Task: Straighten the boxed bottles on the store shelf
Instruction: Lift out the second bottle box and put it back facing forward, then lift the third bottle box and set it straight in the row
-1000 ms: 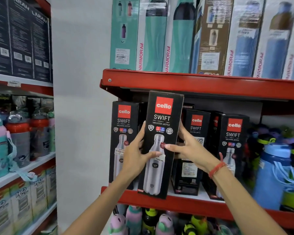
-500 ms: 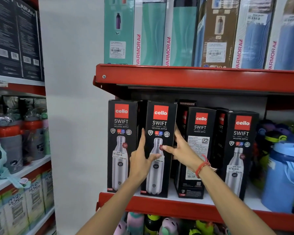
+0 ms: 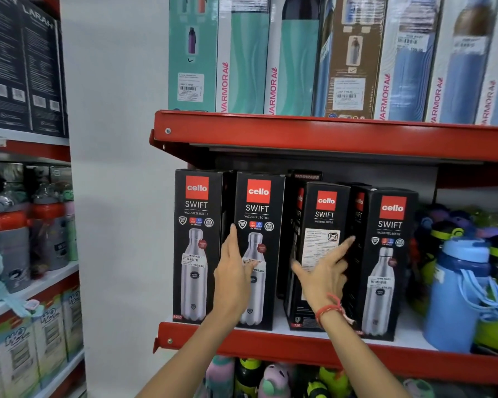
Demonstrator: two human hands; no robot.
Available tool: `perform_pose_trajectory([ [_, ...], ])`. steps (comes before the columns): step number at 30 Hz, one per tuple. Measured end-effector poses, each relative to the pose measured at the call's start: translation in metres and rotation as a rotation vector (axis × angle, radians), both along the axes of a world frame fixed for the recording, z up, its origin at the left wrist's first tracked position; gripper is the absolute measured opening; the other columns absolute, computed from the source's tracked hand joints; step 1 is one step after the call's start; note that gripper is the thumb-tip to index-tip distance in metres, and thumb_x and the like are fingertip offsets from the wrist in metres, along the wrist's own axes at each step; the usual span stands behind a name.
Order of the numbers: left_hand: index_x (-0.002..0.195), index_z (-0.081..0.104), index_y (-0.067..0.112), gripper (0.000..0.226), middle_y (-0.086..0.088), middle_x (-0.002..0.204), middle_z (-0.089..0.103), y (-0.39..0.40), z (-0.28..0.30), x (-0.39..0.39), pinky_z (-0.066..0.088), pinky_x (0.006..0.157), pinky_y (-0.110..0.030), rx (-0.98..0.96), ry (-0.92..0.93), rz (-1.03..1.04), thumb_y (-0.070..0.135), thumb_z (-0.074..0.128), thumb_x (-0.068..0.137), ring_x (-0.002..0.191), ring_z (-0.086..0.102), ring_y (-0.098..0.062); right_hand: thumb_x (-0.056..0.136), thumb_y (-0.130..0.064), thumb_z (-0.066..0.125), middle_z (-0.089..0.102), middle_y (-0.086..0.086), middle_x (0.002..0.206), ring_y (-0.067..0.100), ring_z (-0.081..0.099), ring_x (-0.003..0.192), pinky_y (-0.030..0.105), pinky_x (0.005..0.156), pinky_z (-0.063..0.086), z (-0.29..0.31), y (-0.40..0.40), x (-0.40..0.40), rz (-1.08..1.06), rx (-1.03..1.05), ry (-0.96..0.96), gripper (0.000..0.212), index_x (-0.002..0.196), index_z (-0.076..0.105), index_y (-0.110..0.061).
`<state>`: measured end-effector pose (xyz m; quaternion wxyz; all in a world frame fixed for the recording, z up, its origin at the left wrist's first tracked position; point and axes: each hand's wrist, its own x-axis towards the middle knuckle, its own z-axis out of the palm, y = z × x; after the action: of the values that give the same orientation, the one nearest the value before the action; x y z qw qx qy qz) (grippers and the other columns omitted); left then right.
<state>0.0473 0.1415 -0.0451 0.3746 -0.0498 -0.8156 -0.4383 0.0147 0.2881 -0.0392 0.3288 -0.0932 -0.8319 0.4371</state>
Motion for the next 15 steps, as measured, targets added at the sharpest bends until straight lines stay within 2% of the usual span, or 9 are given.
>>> perform_pose_trajectory([
  [3, 0.153, 0.015, 0.017, 0.078, -0.005, 0.161, 0.022, 0.007, 0.006, 0.010, 0.034, 0.089, -0.009, -0.048, 0.071, 0.007, 0.007, 0.061, 0.092, 0.106, 0.050, -0.005, 0.072, -0.038, 0.079, 0.041, 0.030, 0.129, 0.049, 0.052, 0.107, 0.051, 0.083, 0.045, -0.001, 0.011, 0.006, 0.069, 0.012, 0.012, 0.126, 0.149, -0.020, -0.025],
  [6, 0.152, 0.019, 0.015, 0.073, -0.003, 0.159, 0.024, 0.015, 0.011, 0.013, 0.023, 0.098, -0.002, -0.061, 0.150, 0.003, 0.013, 0.061, 0.093, 0.127, 0.038, 0.000, 0.074, -0.039, 0.077, 0.037, 0.028, 0.139, 0.047, 0.049, 0.115, 0.051, 0.091, 0.045, 0.006, 0.028, 0.020, 0.153, -0.016, 0.069, 0.124, 0.148, -0.022, -0.030],
  [8, 0.153, 0.019, 0.019, 0.075, 0.003, 0.153, 0.031, 0.021, 0.015, 0.015, 0.021, 0.100, 0.004, -0.045, 0.163, -0.079, 0.021, 0.063, 0.092, 0.127, 0.036, 0.012, 0.075, -0.042, 0.076, 0.029, 0.021, 0.150, 0.040, 0.038, 0.132, 0.047, 0.099, 0.040, 0.017, 0.045, 0.032, 0.275, -0.025, 0.109, 0.124, 0.146, -0.025, -0.031],
  [9, 0.153, 0.017, 0.021, 0.080, 0.007, 0.150, 0.033, 0.025, 0.018, 0.016, 0.026, 0.100, 0.002, -0.013, 0.130, -0.157, 0.026, 0.065, 0.090, 0.123, 0.037, 0.017, 0.075, -0.044, 0.076, 0.024, 0.016, 0.155, 0.034, 0.031, 0.139, 0.046, 0.104, 0.037, 0.022, 0.053, 0.037, 0.340, -0.019, 0.126, 0.125, 0.146, -0.026, -0.032],
  [10, 0.154, 0.013, 0.024, 0.087, 0.008, 0.150, 0.034, 0.029, 0.020, 0.017, 0.031, 0.104, -0.006, 0.016, 0.079, -0.247, 0.033, 0.067, 0.086, 0.126, 0.038, 0.015, 0.072, -0.049, 0.076, 0.019, 0.009, 0.159, 0.028, 0.026, 0.143, 0.045, 0.109, 0.032, 0.026, 0.063, 0.043, 0.398, -0.014, 0.128, 0.126, 0.145, -0.026, -0.033],
  [12, 0.154, 0.003, 0.029, 0.105, 0.004, 0.158, 0.028, 0.035, 0.023, 0.018, 0.031, 0.117, -0.032, 0.011, -0.075, -0.415, 0.048, 0.069, 0.075, 0.142, 0.032, -0.007, 0.062, -0.062, 0.076, 0.016, -0.002, 0.161, 0.019, 0.025, 0.145, 0.047, 0.116, 0.027, 0.030, 0.080, 0.052, 0.512, -0.030, 0.101, 0.131, 0.143, -0.025, -0.042],
  [13, 0.154, -0.002, 0.032, 0.113, 0.004, 0.161, 0.023, 0.038, 0.025, 0.019, 0.027, 0.120, -0.040, -0.022, -0.163, -0.502, 0.053, 0.070, 0.070, 0.146, 0.025, -0.012, 0.057, -0.067, 0.076, 0.021, -0.008, 0.160, 0.015, 0.029, 0.143, 0.048, 0.116, 0.028, 0.032, 0.088, 0.058, 0.578, -0.051, 0.077, 0.132, 0.141, -0.024, -0.048],
  [15, 0.153, -0.006, 0.039, 0.120, 0.009, 0.162, 0.021, 0.042, 0.027, 0.021, 0.024, 0.121, -0.044, -0.100, -0.290, -0.675, 0.054, 0.077, 0.068, 0.147, 0.022, -0.009, 0.060, -0.062, 0.079, 0.034, -0.018, 0.153, 0.005, 0.039, 0.137, 0.046, 0.114, 0.034, 0.031, 0.104, 0.066, 0.718, -0.089, 0.033, 0.127, 0.141, -0.018, -0.054],
])
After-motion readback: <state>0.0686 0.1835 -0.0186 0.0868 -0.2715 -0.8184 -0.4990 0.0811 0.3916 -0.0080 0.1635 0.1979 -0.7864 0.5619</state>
